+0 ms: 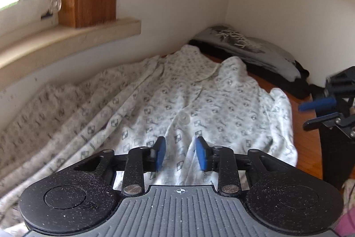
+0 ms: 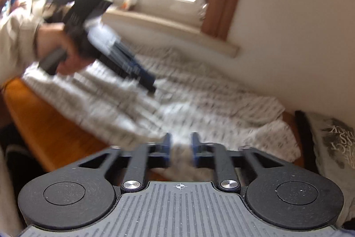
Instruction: Fold clothes
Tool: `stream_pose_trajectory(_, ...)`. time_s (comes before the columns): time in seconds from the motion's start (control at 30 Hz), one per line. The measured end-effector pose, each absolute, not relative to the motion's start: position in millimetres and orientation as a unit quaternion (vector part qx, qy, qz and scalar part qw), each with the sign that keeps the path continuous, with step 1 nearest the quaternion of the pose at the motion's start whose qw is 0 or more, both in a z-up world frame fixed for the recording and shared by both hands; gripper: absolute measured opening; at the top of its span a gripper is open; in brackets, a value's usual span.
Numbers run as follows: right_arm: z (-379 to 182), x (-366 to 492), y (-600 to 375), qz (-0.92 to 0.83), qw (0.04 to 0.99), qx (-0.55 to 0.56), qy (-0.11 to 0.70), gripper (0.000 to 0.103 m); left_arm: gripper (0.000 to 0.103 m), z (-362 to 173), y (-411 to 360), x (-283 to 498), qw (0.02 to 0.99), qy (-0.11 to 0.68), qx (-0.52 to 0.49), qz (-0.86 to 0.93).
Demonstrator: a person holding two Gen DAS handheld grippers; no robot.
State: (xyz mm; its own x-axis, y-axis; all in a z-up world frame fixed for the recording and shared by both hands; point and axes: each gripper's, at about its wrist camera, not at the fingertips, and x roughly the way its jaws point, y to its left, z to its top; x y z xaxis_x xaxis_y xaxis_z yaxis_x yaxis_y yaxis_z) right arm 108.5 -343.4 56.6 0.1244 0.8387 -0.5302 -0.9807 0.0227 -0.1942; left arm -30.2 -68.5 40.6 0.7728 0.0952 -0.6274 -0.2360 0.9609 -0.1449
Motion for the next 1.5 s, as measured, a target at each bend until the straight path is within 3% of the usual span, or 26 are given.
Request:
stream_pose_trajectory(0.03,55.5,113.3,-336.8,0.648,0.702,-0.260,0.141,0.046,0.033,38.2,-65.4,-28.5,0.934,0.326,-0.120,0.084)
stream_pose_trajectory(0.23,39.3,134.4,-313.1,0.639,0.698,-0.260,0.193,0.045,0.033,31.7,-63.5,-23.4,0.929,0.335,-0.151,0.037)
stream_pose_trajectory(0.27,36.1,134.3,-315.8,0.639,0.695,-0.263,0.198,0.044,0.028,31.6,-65.7,-23.4,0.930,0.335,-0.146,0.036)
stream_pose_trajectory(0.3,33.3,133.6,-320.2,0.641,0.692,-0.265,0.202,0.043,0.013,32.7,-68.1,-24.5,0.932,0.331,-0.141,0.034)
stream_pose_trajectory(0.33,30.9,132.2,-327.3,0.642,0.691,-0.264,0.203,0.043,0.006,35.0,-70.6,-26.7,0.936,0.324,-0.134,0.033)
stream_pose_trajectory(0.4,26.4,129.2,-342.4,0.641,0.693,-0.259,0.205,0.043,0.004,42.9,-72.7,-35.9,0.946,0.294,-0.129,0.036)
stream_pose_trajectory(0.5,18.7,125.7,-358.0,0.637,0.698,-0.255,0.208,0.043,0.004,53.7,-66.9,-49.7,0.957,0.244,-0.153,0.034)
stream_pose_trajectory(0.7,17.3,129.6,-370.0,0.629,0.714,-0.226,0.210,0.044,0.004,48.2,-56.6,-49.2,0.956,0.226,-0.166,0.084)
stream_pose_trajectory(0.87,25.3,142.7,-376.5,0.619,0.731,-0.162,0.235,0.045,0.007,43.5,-52.3,-37.8,0.948,0.253,-0.169,0.091)
stream_pose_trajectory(0.97,22.8,145.1,-377.3,0.613,0.734,-0.141,0.256,0.044,0.020,42.7,-54.3,-44.3,0.948,0.264,-0.141,0.103)
stream_pose_trajectory(1.5,14.3,156.1,-360.0,0.606,0.729,0.014,0.316,0.045,0.022,40.7,-121.2,-100.8,0.957,0.263,-0.072,0.097)
